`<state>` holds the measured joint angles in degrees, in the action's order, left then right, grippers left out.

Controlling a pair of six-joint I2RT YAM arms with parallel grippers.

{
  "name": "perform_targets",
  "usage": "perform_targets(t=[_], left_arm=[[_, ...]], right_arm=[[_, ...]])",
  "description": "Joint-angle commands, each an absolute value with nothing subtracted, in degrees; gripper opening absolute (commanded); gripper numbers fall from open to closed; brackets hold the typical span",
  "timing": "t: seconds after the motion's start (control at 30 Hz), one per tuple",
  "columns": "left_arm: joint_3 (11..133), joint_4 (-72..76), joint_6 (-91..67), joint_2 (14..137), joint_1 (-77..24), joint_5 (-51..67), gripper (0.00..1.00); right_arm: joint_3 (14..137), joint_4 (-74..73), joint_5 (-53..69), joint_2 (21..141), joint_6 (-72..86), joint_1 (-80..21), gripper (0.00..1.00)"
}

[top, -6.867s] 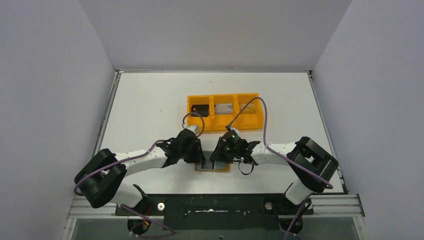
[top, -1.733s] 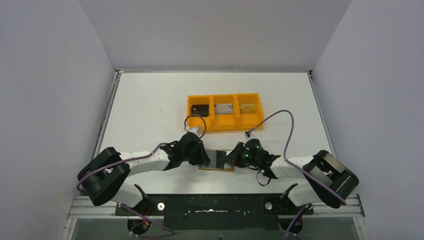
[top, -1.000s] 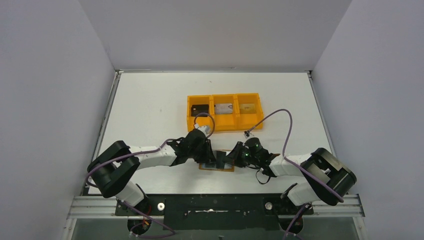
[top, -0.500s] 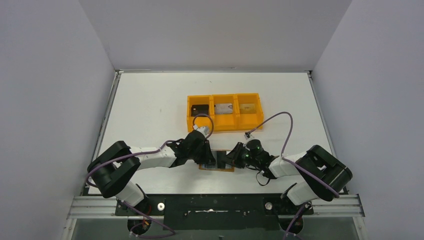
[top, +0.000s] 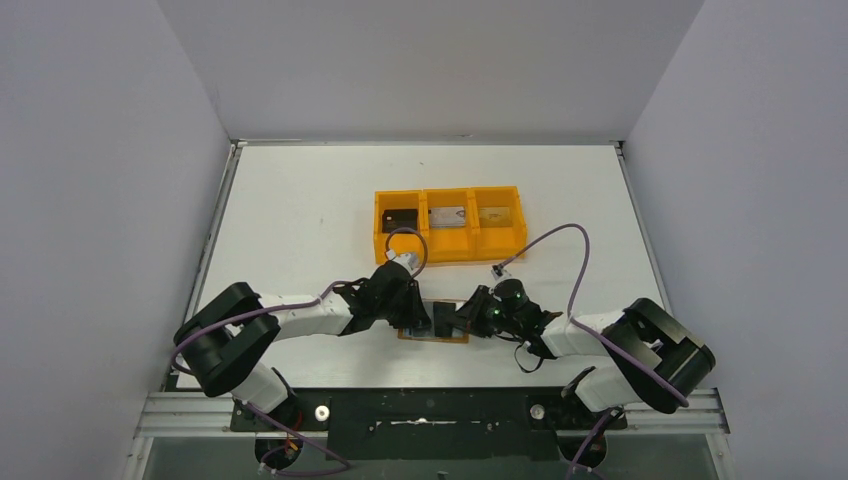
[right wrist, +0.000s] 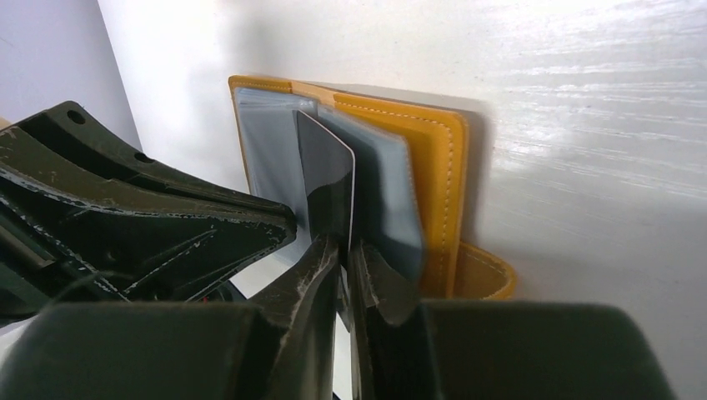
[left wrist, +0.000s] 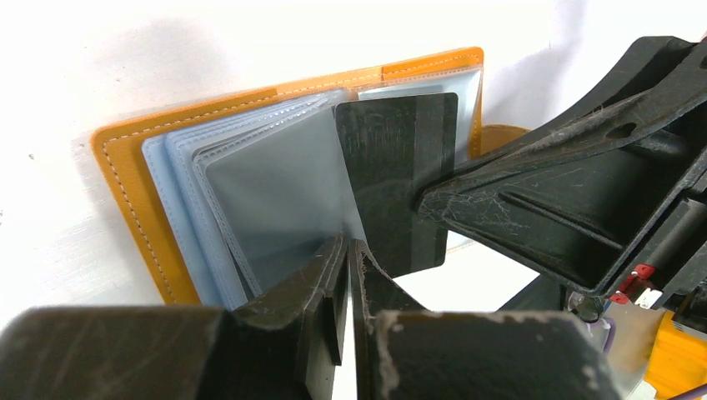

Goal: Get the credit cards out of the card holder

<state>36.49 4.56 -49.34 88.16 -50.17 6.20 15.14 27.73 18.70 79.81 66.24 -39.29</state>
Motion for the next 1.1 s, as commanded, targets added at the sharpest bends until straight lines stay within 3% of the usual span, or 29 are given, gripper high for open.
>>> perform_targets(t=[0.0, 0.1, 0.73, 1.07], left_arm=[[35.99, -1.82, -48.25, 87.53, -50.43, 3.32, 0.07], [36.06, -2.11, -48.33, 86.41, -50.42, 2.71, 0.10], [35.78, -4.35, -47.97, 74.95, -48.66, -0.86, 0.34], [31.27, -5.63, -47.68, 64.10, -41.83, -1.14, 0.50]], right_arm=[[16.52, 24.69, 16.33, 78.52, 65.17, -38.85, 0.05], [16.69, 21.55, 15.11, 76.29, 64.33, -38.86, 0.00], [21.53, 10.70, 13.15, 68.97, 55.78, -38.41, 0.00], [21.55, 17.21, 19.25, 64.96, 47.32, -38.54, 0.00]])
